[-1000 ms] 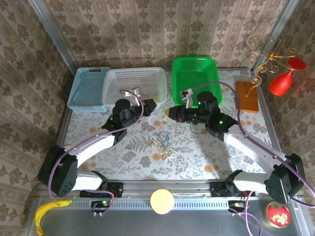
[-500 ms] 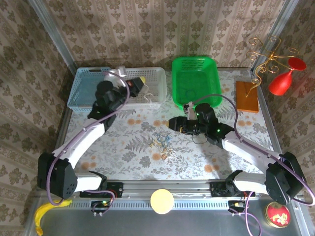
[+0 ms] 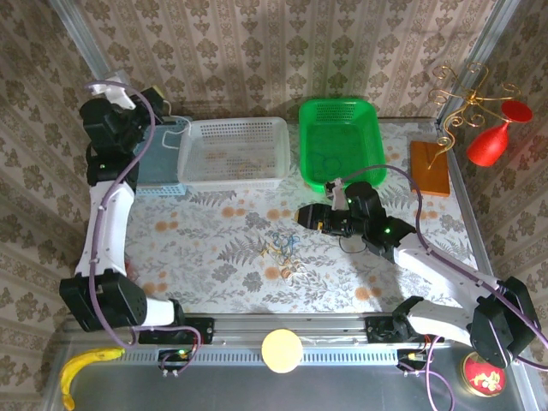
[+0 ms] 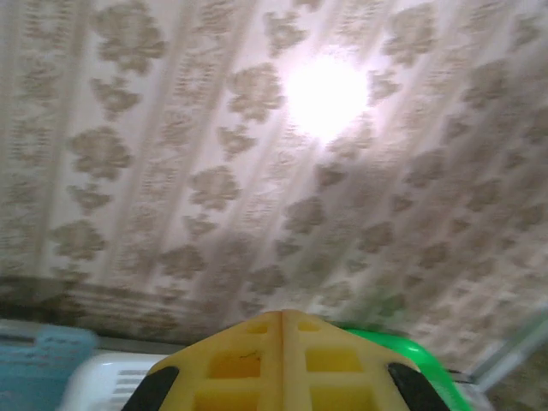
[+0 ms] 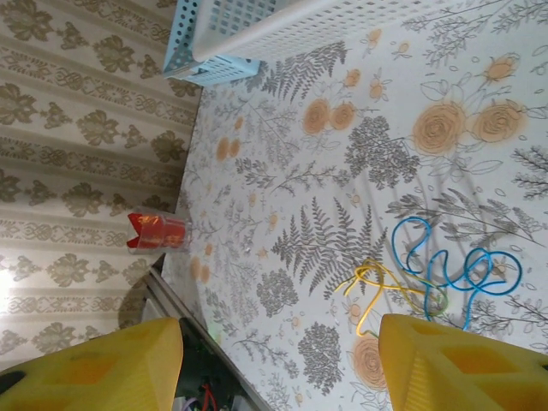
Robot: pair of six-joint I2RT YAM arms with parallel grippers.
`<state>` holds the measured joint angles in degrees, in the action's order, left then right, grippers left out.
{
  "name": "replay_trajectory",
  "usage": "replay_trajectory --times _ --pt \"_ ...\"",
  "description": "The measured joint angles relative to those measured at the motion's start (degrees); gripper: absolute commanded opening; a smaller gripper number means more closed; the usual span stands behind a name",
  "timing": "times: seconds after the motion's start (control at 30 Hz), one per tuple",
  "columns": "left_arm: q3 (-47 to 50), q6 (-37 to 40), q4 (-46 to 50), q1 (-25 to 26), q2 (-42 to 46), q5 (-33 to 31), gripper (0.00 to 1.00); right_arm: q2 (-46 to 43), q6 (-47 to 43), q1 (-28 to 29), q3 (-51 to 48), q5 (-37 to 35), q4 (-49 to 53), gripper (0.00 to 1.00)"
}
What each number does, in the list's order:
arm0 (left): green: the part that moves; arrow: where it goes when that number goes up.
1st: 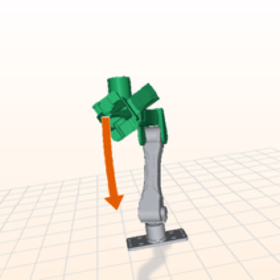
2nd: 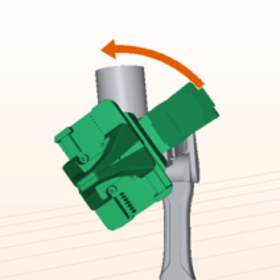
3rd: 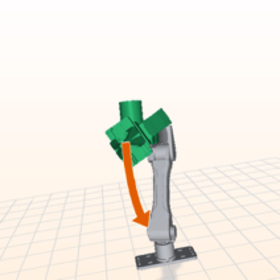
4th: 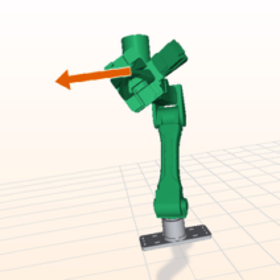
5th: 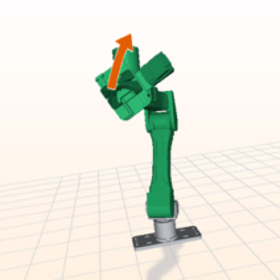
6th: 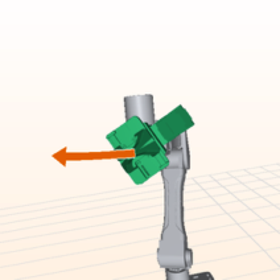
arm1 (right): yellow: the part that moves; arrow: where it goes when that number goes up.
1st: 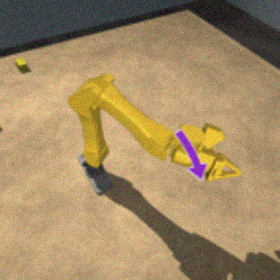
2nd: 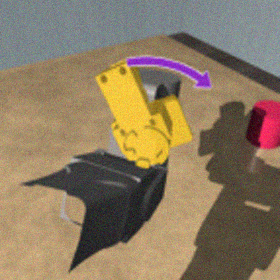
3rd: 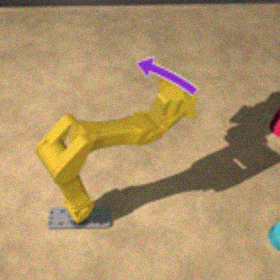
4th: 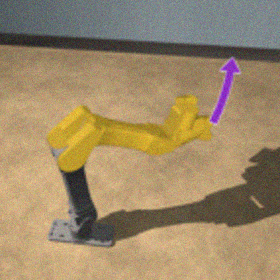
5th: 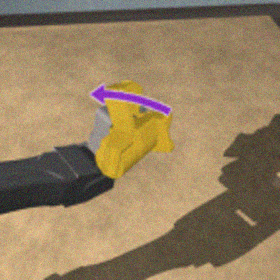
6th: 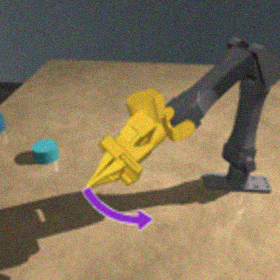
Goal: Untangle the cables
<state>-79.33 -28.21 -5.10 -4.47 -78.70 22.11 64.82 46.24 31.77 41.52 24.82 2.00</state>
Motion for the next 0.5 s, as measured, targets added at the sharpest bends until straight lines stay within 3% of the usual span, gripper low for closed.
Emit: replay_trajectory --times 0.27,0.5 --pt "-0.1 4.3 2.1 -7.1 -9.4 -4.0 0.0 -0.3 -1.6 0.0 0.0 -1.1 3.2 0.64" --pt "1.4 6.5 2.0 -9.6 -14.8 -5.5 0.0 -1.5 -2.6 0.0 0.0 -1.8 4.7 0.64"
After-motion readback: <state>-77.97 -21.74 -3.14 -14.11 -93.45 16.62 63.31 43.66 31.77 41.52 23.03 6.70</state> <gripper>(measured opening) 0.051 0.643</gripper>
